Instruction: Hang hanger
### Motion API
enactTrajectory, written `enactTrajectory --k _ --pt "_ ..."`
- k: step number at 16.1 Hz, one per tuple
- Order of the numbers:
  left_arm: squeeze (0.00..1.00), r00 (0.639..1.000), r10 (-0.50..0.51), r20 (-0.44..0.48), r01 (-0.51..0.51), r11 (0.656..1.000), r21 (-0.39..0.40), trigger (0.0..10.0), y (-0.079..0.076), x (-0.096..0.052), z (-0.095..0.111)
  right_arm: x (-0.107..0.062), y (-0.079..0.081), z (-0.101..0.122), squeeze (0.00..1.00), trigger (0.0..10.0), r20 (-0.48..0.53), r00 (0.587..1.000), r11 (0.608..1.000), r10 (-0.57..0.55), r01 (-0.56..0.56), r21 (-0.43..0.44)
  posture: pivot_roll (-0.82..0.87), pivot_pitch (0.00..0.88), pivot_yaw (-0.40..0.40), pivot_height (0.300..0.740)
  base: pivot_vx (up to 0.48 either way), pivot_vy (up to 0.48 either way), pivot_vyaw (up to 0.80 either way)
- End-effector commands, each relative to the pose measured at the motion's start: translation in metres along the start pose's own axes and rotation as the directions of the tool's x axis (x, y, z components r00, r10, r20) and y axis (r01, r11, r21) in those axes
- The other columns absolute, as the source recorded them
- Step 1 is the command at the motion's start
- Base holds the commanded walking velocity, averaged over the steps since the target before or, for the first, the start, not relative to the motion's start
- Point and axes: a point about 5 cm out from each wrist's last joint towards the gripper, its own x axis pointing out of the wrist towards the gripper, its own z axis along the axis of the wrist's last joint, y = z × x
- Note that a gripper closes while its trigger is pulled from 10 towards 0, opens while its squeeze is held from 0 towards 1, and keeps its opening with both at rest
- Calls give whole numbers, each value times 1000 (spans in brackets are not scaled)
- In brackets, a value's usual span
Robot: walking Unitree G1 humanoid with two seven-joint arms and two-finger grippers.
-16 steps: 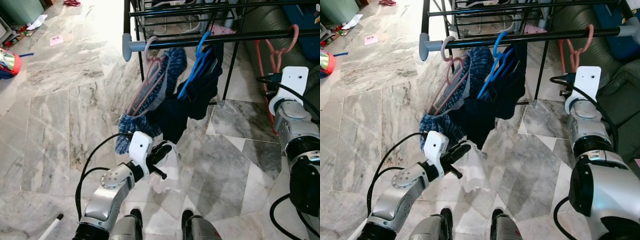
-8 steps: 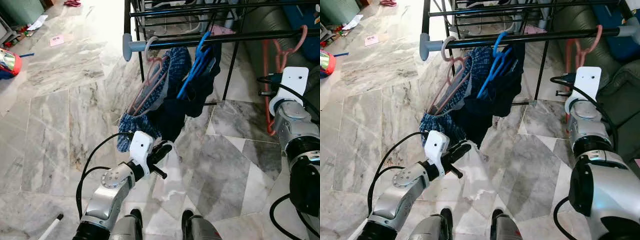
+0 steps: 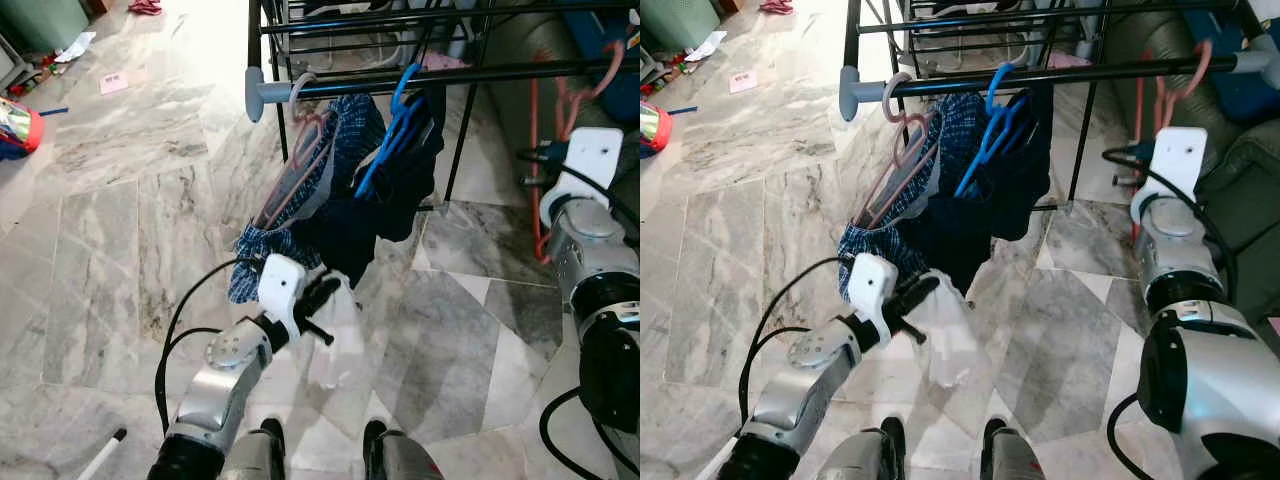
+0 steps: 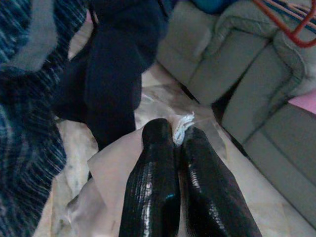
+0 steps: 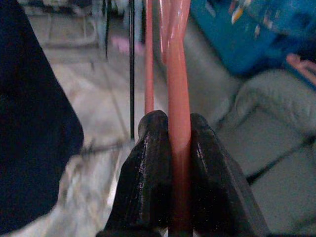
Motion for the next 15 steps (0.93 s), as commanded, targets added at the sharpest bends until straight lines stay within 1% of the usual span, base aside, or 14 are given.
enactTrajectory --k 1,2,4,5,6,7,15 --pt "0 1000 22 3 -22 1000 7 10000 2 -1 -2 -1 -2 5 0 0 55 998 1000 -2 2 12 46 235 41 740 0 0 0" --pt "0 999 35 17 -35 999 7 10000 3 0 -1 -2 -2 8 0 0 101 995 1000 -3 3 -2 44 232 40 740 0 0 0" --pt "0 999 37 24 -37 999 4 10000 2 2 -1 -6 -1 6 0 196 138 990 1000 -5 3 11 31 228 41 740 0 0 0" --pt "0 999 37 27 -38 999 3 10000 2 4 -2 -11 0 2 0 1216 171 985 1000 12 -12 -3 21 227 40 740 0 0 0" --pt "0 999 37 29 -37 999 3 10000 2 4 -2 -16 2 -2 0 8314 192 981 999 26 -20 -32 15 228 40 740 0 0 0" --pt "0 999 39 30 -39 999 5 10000 2 5 -2 -23 3 -8 0 10000 208 977 997 35 -20 -70 9 228 42 740 0 0 0" --pt "0 999 39 30 -39 999 5 10000 2 5 -2 -23 3 -8 0 10000 208 977 997 35 -20 -70 9 228 42 740 0 0 0"
